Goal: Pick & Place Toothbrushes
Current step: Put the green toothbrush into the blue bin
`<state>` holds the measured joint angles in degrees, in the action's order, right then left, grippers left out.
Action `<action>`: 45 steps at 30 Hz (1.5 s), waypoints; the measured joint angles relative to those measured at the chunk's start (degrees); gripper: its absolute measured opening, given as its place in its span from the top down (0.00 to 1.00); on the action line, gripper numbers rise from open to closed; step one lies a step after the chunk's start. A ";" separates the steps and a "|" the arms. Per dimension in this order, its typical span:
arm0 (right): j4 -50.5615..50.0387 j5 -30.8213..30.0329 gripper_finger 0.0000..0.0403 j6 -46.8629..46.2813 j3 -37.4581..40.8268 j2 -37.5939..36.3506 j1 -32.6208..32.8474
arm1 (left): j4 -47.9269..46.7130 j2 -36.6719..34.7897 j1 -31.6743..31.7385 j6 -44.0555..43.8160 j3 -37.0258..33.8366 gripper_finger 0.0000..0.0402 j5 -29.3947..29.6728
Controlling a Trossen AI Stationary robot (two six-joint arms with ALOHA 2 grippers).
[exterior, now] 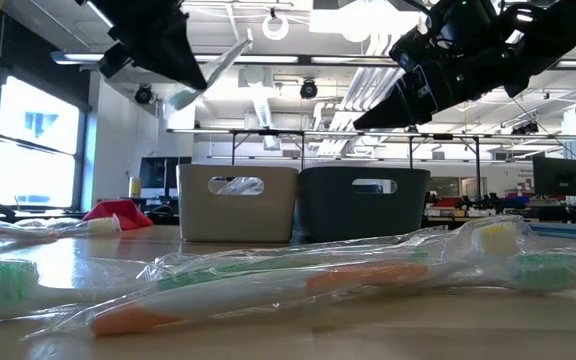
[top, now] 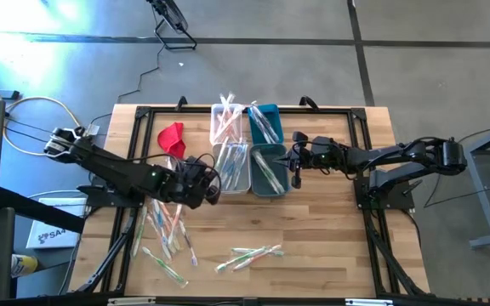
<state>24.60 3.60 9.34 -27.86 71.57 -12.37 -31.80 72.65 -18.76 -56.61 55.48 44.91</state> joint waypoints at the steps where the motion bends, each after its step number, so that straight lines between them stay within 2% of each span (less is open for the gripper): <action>1: 0.00 0.01 0.99 0.01 0.00 0.00 0.01 | 0.45 -0.24 0.00 1.55 -0.08 1.00 0.08; 8: 0.04 0.01 0.99 0.01 0.00 0.00 0.00 | 4.65 -0.32 0.04 12.06 -0.01 1.00 1.29; 12: 0.04 0.01 0.99 0.01 0.00 0.00 0.01 | 4.78 -0.67 0.47 14.86 -0.01 1.00 3.40; 18: 0.04 0.00 0.99 0.00 0.00 0.00 0.00 | 6.84 -1.47 2.12 19.10 -0.01 1.00 2.86; 27: 0.20 0.00 0.99 -0.01 0.00 0.00 0.00 | 12.70 -1.47 7.38 29.38 -0.01 1.00 -2.18; 35: 0.22 0.01 0.99 0.01 0.00 0.00 0.01 | 19.42 -1.37 14.35 36.45 -0.01 1.00 -13.09; 45: 0.53 -0.01 0.99 0.00 0.00 0.00 0.00 | 29.69 1.37 19.02 42.33 0.12 1.00 -21.31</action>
<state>25.13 3.60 9.33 -27.86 71.57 -12.37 -2.11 74.02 0.26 -14.28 55.59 23.60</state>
